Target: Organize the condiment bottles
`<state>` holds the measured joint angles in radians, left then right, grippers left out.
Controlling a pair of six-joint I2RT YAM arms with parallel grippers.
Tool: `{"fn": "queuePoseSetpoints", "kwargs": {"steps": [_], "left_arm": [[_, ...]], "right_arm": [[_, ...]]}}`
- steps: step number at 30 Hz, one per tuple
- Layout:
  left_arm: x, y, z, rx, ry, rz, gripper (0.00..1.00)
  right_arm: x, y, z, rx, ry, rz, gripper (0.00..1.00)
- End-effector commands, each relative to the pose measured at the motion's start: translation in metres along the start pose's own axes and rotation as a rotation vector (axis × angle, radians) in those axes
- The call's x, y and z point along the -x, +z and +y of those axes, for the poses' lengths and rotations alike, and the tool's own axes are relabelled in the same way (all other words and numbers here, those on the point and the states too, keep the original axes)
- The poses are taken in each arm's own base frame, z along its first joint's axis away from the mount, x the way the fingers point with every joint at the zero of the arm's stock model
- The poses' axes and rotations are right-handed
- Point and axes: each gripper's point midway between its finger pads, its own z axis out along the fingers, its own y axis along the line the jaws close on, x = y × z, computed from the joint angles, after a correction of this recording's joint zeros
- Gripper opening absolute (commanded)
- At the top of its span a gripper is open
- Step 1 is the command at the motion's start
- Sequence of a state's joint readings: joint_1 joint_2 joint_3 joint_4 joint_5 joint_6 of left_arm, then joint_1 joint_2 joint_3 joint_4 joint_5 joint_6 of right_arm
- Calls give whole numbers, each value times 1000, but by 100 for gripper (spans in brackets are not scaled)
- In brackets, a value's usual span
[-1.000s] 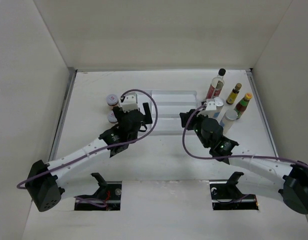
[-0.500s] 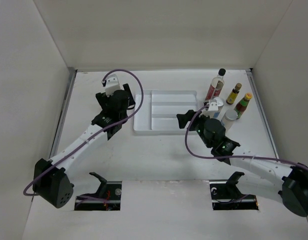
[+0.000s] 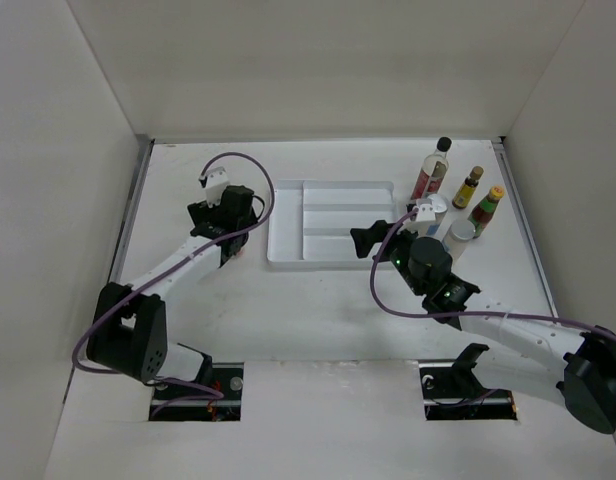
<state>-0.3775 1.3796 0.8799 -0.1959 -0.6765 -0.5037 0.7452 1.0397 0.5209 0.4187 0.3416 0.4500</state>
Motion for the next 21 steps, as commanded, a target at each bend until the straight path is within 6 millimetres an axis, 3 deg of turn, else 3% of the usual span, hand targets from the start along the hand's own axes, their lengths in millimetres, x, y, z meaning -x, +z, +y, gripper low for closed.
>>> {"fn": "queuePoseSetpoints", "kwargs": {"steps": [1, 12, 14, 17, 21], "left_arm": [[-11, 7, -10, -31, -52, 19, 85], [-36, 21, 1, 3, -86, 64, 79], [-35, 21, 0, -3, -95, 58, 71], [-31, 20, -4, -21, -110, 41, 51], [13, -13, -19, -103, -161, -68, 34]], "right_arm": [[17, 0, 10, 43, 35, -58, 83], [17, 1, 11, 45, 32, -57, 84], [14, 2, 10, 38, 28, -46, 83], [15, 2, 10, 37, 24, -48, 83], [18, 0, 10, 41, 33, -62, 83]]}}
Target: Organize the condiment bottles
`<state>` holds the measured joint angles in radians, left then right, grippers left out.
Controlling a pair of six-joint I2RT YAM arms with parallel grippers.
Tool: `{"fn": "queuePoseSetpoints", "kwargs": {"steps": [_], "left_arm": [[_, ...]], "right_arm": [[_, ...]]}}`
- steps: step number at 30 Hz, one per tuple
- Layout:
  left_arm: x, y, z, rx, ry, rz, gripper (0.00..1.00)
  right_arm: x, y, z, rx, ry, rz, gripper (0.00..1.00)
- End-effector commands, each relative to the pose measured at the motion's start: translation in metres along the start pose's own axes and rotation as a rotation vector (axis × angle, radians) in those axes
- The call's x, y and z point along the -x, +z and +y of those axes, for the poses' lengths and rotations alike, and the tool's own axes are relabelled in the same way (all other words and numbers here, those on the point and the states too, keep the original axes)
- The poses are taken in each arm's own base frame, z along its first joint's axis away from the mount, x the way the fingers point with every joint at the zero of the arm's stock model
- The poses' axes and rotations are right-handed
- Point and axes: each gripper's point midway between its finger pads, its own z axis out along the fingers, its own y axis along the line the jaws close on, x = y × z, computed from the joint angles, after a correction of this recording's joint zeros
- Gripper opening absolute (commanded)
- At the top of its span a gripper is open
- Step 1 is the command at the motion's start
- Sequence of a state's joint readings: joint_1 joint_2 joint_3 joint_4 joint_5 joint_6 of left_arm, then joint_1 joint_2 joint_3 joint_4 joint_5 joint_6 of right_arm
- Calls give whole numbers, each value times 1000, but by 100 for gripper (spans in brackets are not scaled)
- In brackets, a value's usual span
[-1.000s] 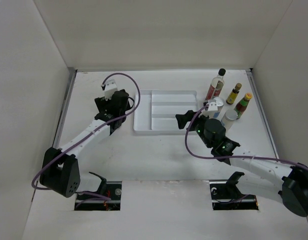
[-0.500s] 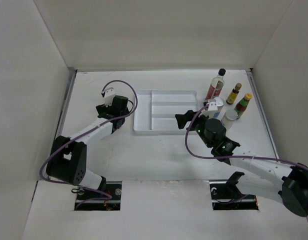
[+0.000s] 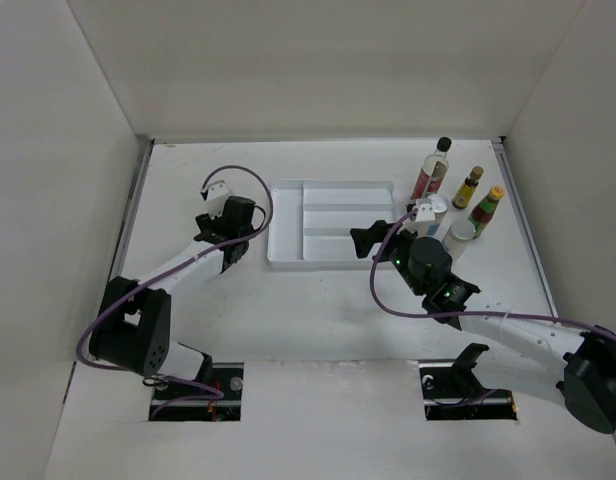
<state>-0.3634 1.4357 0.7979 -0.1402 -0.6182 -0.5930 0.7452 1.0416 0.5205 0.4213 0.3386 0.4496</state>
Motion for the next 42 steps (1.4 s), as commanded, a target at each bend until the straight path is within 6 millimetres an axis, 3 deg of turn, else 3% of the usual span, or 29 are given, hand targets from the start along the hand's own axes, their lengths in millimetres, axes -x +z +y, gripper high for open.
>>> {"fn": "queuePoseSetpoints", "kwargs": {"steps": [1, 5, 8, 15, 20, 26, 30, 33, 35, 39, 42], "left_arm": [[67, -46, -28, -136, -124, -189, 34], [118, -92, -68, -262, -143, -299, 33], [133, -98, -108, -331, -145, -318, 34], [143, -48, -188, -381, -104, -283, 34], [136, -6, -215, -356, -65, -261, 34], [105, 30, -215, -305, -29, -221, 35], [90, 46, -212, -295, -18, -210, 54], [97, 35, -211, -319, -41, -239, 76], [111, 17, -209, -350, -61, -280, 84], [144, -14, -190, -359, -91, -340, 88], [151, -20, -155, -309, -120, -343, 88]], "right_arm": [[20, -2, 9, 41, 34, -68, 83], [27, -7, 7, 46, 49, -98, 83], [27, -6, 6, 43, 50, -98, 83], [25, -5, 2, 31, 47, -95, 83], [24, -4, 0, 27, 47, -93, 83], [22, -2, -2, 20, 44, -87, 83], [21, -2, -1, 21, 44, -86, 83], [19, 1, -3, 16, 43, -79, 83], [19, 0, -2, 18, 43, -80, 83], [21, 0, -2, 19, 45, -84, 83], [23, -2, -1, 20, 45, -92, 84]]}}
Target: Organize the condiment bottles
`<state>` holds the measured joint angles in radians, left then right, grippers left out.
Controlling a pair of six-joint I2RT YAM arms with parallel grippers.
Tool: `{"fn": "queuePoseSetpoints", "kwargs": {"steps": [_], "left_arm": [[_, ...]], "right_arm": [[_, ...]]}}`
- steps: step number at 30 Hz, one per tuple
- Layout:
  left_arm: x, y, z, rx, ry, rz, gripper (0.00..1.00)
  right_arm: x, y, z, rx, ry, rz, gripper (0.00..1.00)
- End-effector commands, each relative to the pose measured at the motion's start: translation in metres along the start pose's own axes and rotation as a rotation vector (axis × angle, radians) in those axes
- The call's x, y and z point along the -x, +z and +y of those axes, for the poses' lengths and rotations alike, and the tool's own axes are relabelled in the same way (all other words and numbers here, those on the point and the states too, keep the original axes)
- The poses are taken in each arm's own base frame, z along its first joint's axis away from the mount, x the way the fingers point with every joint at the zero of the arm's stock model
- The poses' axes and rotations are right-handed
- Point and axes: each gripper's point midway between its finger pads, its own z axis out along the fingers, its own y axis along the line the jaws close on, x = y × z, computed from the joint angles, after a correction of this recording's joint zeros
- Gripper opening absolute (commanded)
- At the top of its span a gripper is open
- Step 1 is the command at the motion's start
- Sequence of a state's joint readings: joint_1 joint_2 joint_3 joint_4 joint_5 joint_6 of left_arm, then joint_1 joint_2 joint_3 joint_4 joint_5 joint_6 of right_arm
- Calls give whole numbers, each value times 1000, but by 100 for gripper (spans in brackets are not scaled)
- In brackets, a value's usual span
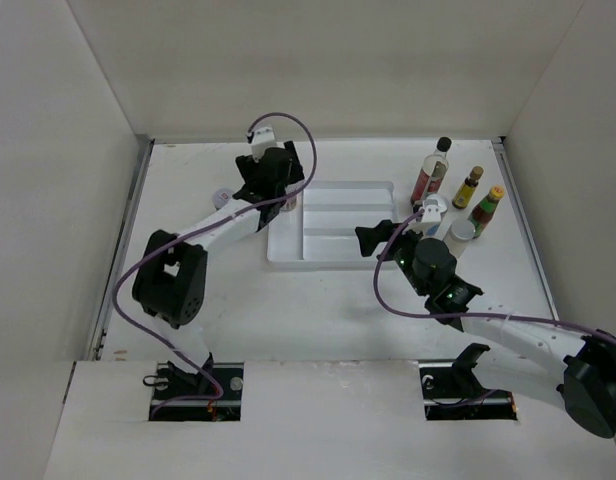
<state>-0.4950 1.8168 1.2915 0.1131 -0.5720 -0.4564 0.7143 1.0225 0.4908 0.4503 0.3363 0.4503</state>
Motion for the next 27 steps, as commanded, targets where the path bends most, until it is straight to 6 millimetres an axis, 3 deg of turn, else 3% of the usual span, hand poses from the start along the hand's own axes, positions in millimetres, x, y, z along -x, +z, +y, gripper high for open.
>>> {"fn": "queuePoseSetpoints", "kwargs": {"steps": [1, 6, 9, 12, 20, 23, 27], "left_arm": [[62, -27, 26, 26, -95, -133, 88], [36, -24, 107, 190, -150, -62, 89], [25, -16, 139, 262, -156, -28, 89], [11, -6, 151, 289, -145, 9, 89], [-17, 32, 150, 275, -133, 101, 87], [-22, 36, 159, 308, -134, 103, 76], [-19, 23, 165, 316, -157, 77, 44]], "right_arm": [[20, -1, 11, 41, 39, -69, 84], [19, -1, 12, 42, 38, -62, 85], [18, 1, 12, 42, 37, -58, 86], [14, 4, 13, 40, 25, -44, 87], [8, 8, 13, 35, 16, -25, 89], [3, 11, 12, 30, 12, -14, 89], [1, 12, 11, 23, 8, -8, 89]]}}
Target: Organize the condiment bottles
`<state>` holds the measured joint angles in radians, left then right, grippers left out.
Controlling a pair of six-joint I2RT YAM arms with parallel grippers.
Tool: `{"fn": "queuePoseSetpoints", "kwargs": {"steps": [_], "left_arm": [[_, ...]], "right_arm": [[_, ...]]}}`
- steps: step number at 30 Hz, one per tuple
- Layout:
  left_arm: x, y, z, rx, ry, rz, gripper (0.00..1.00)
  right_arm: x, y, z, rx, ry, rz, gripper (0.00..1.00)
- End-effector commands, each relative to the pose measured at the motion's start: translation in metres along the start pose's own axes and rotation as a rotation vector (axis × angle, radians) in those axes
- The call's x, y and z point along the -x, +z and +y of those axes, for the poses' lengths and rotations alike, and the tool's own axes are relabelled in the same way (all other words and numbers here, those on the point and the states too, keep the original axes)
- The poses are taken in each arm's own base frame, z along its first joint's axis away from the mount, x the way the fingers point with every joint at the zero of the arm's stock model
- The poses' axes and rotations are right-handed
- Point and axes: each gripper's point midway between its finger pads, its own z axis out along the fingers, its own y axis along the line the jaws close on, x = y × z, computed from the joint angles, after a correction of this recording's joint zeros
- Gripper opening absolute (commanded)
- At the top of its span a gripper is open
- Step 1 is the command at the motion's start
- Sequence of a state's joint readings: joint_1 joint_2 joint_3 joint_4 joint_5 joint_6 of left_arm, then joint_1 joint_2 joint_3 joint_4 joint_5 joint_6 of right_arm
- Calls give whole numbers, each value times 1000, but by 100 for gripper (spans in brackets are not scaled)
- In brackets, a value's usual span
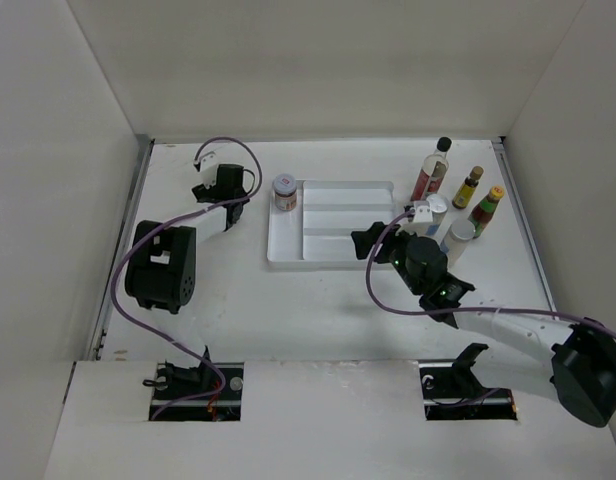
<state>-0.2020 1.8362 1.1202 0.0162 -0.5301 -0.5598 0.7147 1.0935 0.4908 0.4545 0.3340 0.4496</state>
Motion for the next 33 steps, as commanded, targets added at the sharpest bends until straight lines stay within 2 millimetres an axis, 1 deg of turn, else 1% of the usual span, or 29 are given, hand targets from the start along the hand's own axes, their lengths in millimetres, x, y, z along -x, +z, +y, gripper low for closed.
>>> {"fn": "queuePoseSetpoints", "kwargs": {"steps": [1, 2, 3, 4, 5, 6, 8, 9, 11, 13, 15, 16, 18, 21, 24, 27, 30, 33], "left_arm": [[43, -23, -5, -44, -106, -113, 41], [48, -30, -3, -49, -119, -130, 39], [58, -42, -4, -67, -138, -159, 38], [67, -62, -12, -107, -151, -195, 38], [72, -75, -16, -130, -157, -216, 38], [78, -92, -22, -161, -162, -241, 38], [84, -125, -34, -228, -163, -272, 38], [83, -139, -39, -265, -161, -277, 38], [71, -162, -52, -333, -130, -268, 38], [56, -177, -64, -382, -96, -252, 38], [41, -185, -77, -419, -67, -229, 38], [36, -188, -84, -437, -59, -223, 39], [27, -187, -96, -447, -36, -215, 39], [17, -175, -118, -453, 5, -199, 39], [2, -161, -139, -450, 53, -187, 40], [-4, -144, -150, -431, 83, -203, 40], [-7, -133, -157, -424, 94, -210, 40], [-12, -121, -156, -392, 114, -225, 41]], "right_arm": [[24, 3, 18, 52, 34, -67, 89], [25, 3, 19, 55, 36, -69, 89], [24, 3, 19, 56, 36, -67, 89], [24, 3, 18, 50, 30, -67, 89], [25, 2, 18, 49, 32, -72, 88], [28, 1, 19, 51, 36, -82, 88], [30, -1, 19, 57, 42, -94, 88], [30, -2, 18, 59, 43, -98, 87], [32, -4, 18, 60, 45, -102, 85], [36, -7, 17, 62, 51, -116, 85], [38, -9, 15, 62, 59, -126, 85], [38, -9, 14, 59, 60, -127, 85], [38, -9, 13, 57, 59, -126, 85], [36, -7, 12, 53, 59, -122, 86], [33, -5, 10, 46, 53, -114, 86], [35, -6, 11, 49, 57, -121, 86], [33, -4, 9, 43, 54, -115, 85], [32, -4, 11, 46, 52, -112, 84]]}}
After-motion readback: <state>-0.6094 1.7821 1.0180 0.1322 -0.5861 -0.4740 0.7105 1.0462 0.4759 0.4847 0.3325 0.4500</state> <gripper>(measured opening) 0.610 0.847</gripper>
